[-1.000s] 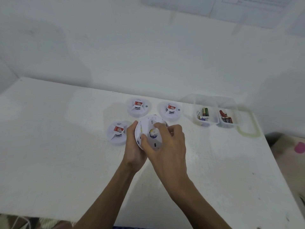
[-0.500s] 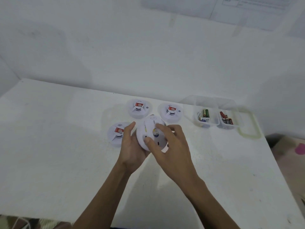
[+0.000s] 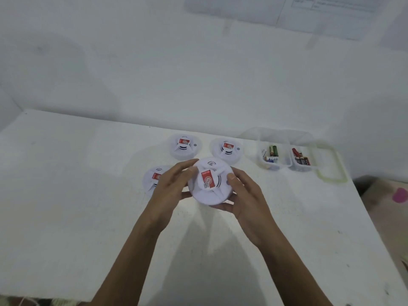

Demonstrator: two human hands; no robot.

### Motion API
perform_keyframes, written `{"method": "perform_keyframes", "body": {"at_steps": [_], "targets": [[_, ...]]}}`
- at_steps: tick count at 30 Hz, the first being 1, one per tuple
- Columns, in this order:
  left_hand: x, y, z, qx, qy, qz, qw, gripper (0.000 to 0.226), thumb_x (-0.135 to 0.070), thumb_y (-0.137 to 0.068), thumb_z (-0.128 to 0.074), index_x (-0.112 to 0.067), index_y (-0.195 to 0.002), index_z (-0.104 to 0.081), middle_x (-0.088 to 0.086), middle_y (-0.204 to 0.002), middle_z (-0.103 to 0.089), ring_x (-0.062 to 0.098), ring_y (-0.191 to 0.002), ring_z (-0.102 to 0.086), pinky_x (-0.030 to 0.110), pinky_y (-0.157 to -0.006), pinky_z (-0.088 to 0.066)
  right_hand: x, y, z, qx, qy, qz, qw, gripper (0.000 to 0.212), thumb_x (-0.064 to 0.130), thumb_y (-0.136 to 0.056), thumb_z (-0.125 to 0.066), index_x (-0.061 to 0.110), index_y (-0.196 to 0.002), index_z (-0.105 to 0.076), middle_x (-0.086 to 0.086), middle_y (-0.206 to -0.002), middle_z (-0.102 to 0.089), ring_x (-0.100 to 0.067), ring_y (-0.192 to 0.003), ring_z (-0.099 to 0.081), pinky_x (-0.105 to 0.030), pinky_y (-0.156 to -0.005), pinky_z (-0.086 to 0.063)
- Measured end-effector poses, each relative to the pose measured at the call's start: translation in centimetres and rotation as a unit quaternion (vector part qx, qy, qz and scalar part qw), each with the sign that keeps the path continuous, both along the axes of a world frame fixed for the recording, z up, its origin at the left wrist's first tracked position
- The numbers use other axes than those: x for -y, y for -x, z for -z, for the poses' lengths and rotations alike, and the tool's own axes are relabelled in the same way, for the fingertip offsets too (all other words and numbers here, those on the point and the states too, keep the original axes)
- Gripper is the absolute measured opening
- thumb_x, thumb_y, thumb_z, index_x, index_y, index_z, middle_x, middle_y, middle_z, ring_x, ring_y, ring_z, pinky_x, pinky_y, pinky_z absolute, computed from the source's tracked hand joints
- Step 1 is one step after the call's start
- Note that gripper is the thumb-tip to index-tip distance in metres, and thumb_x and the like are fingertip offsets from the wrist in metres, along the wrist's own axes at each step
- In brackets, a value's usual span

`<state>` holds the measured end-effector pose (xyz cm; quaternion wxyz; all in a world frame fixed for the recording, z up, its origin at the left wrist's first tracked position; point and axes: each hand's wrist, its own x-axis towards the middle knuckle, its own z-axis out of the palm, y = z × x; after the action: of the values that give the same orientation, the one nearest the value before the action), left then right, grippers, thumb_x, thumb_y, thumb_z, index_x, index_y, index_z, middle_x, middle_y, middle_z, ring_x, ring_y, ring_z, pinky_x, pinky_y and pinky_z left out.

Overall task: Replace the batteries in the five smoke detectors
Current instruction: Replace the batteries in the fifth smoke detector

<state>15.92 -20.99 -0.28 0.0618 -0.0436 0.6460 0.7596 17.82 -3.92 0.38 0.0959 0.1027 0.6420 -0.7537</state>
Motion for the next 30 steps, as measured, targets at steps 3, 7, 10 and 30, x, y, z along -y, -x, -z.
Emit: {"method": "perform_keyframes", "body": {"at_steps": [3, 7, 10, 30], "targets": [[0.6, 0.0, -0.5, -0.01, 0.029, 0.024, 0.999, 0.028, -0.021, -0.094, -0.055, -0.021, -0.122, -0.063, -0.005, -0.109, -0.071, 0.012, -0.1, -0.067, 0.03, -0.076, -0.058, -0.4, 0.2, 0.1, 0.016, 0.071, -0.015, 0.997, 0.038, 0.036, -0.081, -0.055, 0.022, -0.116, -0.062, -0.004, -0.114, -0.069, -0.026, -0.102, -0.068, -0.039, -0.072, -0.058], [0.8, 0.0, -0.6, -0.011, 0.044, 0.017, 0.999, 0.029, -0.021, -0.094, -0.056, -0.022, -0.122, -0.063, -0.005, -0.11, -0.071, 0.014, -0.101, -0.066, 0.035, -0.08, -0.058, -0.9, 0.3, -0.1, 0.035, 0.11, -0.029, 0.993, 0.036, 0.024, -0.096, -0.044, 0.014, -0.129, -0.054, -0.012, -0.126, -0.062, -0.033, -0.106, -0.065, -0.049, -0.078, -0.058], [0.8, -0.1, -0.6, -0.01, 0.049, 0.008, 0.999, 0.029, -0.022, -0.093, -0.057, -0.021, -0.121, -0.064, -0.005, -0.11, -0.071, 0.014, -0.1, -0.067, 0.031, -0.078, -0.058, -1.2, 0.3, -0.5, 0.033, 0.125, -0.042, 0.991, 0.037, 0.018, -0.102, -0.037, 0.013, -0.138, -0.046, -0.015, -0.131, -0.058, -0.036, -0.109, -0.063, -0.054, -0.082, -0.055], [1.3, -0.4, -0.9, -0.005, 0.037, 0.027, 0.999, 0.046, -0.035, -0.076, -0.063, -0.022, -0.12, -0.064, 0.001, -0.101, -0.073, 0.018, -0.097, -0.069, 0.036, -0.076, -0.059, -1.3, 0.2, -0.6, -0.047, -0.008, -0.054, 0.997, 0.04, 0.015, -0.096, -0.052, 0.023, -0.135, -0.049, -0.008, -0.123, -0.064, -0.03, -0.107, -0.065, -0.057, -0.08, -0.055]]}}
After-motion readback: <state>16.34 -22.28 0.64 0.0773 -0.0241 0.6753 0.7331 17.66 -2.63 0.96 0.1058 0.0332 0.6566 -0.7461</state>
